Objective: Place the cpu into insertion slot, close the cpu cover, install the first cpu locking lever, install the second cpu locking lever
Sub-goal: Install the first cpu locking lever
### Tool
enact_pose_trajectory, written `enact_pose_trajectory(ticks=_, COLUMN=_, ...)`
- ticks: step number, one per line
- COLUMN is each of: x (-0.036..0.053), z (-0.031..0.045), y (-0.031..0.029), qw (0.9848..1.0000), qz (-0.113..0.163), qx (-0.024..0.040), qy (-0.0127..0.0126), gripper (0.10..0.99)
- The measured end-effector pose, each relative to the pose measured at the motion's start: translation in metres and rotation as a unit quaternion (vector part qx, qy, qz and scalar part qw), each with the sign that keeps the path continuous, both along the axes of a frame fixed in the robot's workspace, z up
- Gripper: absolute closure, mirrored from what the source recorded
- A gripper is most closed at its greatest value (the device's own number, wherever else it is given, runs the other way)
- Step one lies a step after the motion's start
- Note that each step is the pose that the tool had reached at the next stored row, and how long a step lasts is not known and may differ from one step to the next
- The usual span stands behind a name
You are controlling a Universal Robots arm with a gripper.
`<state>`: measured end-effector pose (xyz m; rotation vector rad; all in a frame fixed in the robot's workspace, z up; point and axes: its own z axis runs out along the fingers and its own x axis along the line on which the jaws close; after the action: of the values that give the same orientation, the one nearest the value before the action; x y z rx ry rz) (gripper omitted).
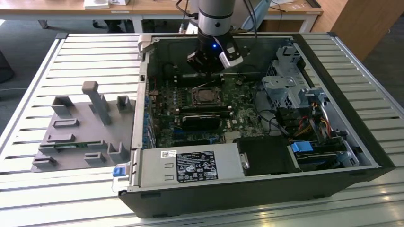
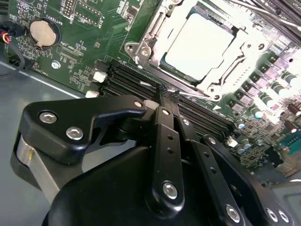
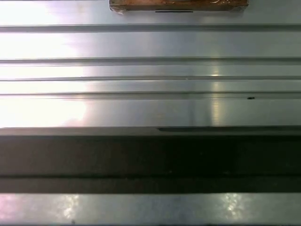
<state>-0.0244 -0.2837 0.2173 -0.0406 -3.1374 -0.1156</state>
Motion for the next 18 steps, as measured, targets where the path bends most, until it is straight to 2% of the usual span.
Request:
enact_pose_trajectory(ticks=9, x=0.0075, z=-0.0047, y=0.0000, qw=1.0000, qz=0.000, qx=0.0000, qy=0.0026, gripper=0.980)
enact_pose_trajectory(ticks=18, x=0.0091, z=-0.0107, y=0.0001, qw=1.0000, qz=0.000, qx=0.0000, qy=0.0044, gripper=0.980)
